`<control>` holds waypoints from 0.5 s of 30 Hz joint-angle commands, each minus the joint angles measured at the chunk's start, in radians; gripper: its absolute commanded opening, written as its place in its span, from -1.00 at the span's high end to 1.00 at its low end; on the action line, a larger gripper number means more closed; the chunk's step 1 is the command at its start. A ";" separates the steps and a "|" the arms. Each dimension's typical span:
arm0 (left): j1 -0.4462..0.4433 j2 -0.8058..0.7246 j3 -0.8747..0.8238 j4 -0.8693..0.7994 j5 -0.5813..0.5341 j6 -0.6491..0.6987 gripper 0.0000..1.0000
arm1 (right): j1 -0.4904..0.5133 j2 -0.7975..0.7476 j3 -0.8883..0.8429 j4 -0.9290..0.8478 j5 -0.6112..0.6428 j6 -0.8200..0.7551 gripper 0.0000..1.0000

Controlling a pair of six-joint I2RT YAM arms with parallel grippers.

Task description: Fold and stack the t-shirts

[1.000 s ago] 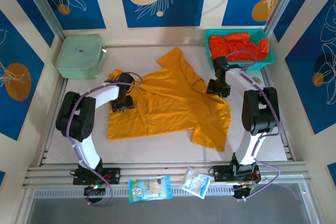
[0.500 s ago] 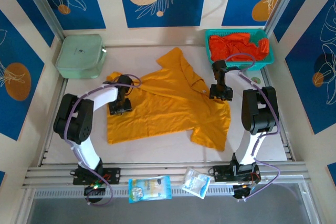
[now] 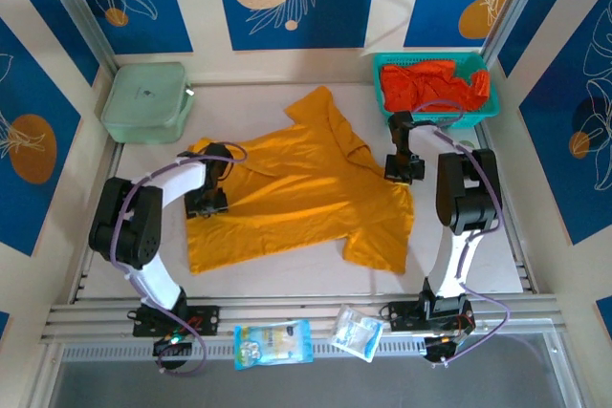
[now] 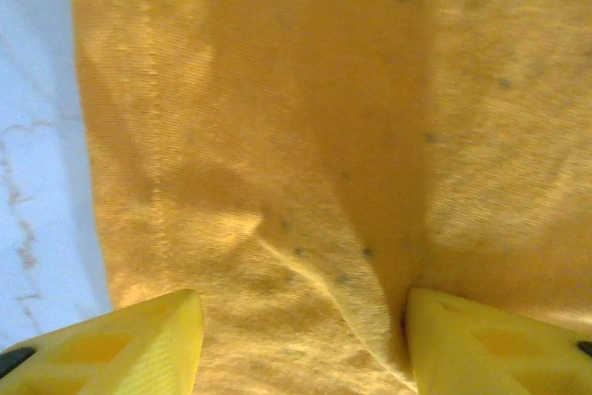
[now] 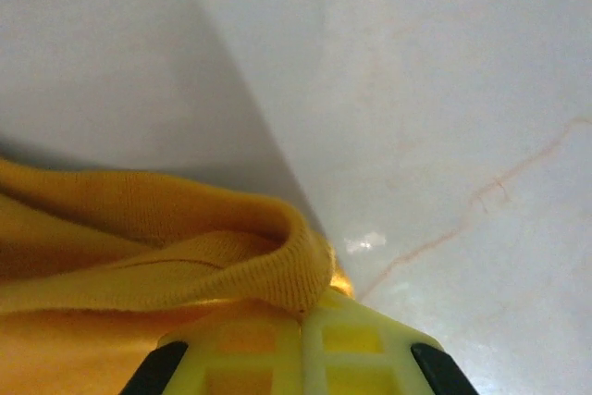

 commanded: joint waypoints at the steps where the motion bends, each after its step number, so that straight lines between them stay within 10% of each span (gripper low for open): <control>1: 0.039 -0.016 -0.011 -0.066 -0.051 0.034 -0.18 | -0.017 -0.131 -0.046 -0.032 -0.036 0.120 1.00; 13: 0.081 0.057 0.012 -0.015 -0.058 0.076 -0.18 | -0.221 -0.346 -0.336 0.043 -0.363 0.306 1.00; 15: 0.081 0.069 0.017 -0.008 -0.050 0.081 -0.17 | -0.252 -0.333 -0.350 0.064 -0.401 0.302 0.76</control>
